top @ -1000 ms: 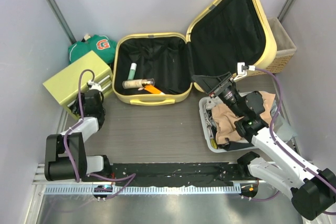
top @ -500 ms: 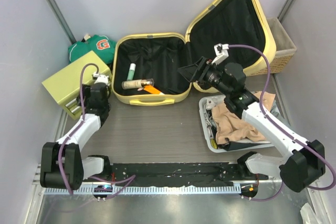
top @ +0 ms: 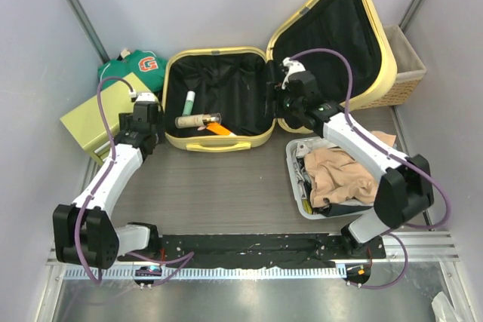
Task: Open, take out, and arrange the luggage
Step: Adjust the luggage at the center of the board.
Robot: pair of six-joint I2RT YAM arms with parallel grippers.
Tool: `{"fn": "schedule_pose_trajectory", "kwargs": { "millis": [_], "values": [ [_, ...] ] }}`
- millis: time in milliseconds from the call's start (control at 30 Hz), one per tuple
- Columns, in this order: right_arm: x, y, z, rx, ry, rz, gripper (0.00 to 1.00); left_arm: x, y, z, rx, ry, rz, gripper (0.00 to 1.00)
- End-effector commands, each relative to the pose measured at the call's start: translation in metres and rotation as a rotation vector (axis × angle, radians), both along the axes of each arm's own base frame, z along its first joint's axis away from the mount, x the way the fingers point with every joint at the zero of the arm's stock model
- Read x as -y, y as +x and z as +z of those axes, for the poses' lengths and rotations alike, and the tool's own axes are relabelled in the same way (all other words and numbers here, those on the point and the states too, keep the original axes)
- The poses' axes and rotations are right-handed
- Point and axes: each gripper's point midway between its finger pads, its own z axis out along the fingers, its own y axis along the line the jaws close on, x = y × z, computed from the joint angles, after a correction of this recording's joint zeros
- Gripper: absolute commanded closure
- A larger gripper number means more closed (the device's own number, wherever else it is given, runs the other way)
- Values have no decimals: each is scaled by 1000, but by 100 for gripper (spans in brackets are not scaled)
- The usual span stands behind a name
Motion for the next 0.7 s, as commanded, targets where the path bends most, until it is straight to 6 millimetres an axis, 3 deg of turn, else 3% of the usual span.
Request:
{"fn": "schedule_pose_trajectory", "kwargs": {
  "millis": [0,133,200,333,433,533,567,633,667],
  "values": [
    [24,13,-23,-25,-209,-70,24,48,-2,-11,-43,-312,-28,17],
    [29,23,-48,-69,-294,-93,24,82,10,-4,41,-503,-99,15],
    [31,27,-55,-83,-330,-104,24,87,19,-2,86,-542,-92,14],
    [34,35,-80,-125,-387,-119,24,95,36,-20,57,-587,-71,14],
    [30,38,-88,-143,-384,-113,25,100,44,-41,-3,-596,-55,16],
    [28,41,-95,-155,-384,-121,24,108,52,-45,-2,-618,-79,24],
    [31,45,-98,-156,-403,-142,25,111,51,-47,-5,-622,-87,34],
    [38,48,-101,-158,-443,-172,27,120,56,-43,24,-647,-120,44],
    [47,51,-101,-148,-482,-209,32,126,56,-42,28,-656,-140,51]
  ]
}}
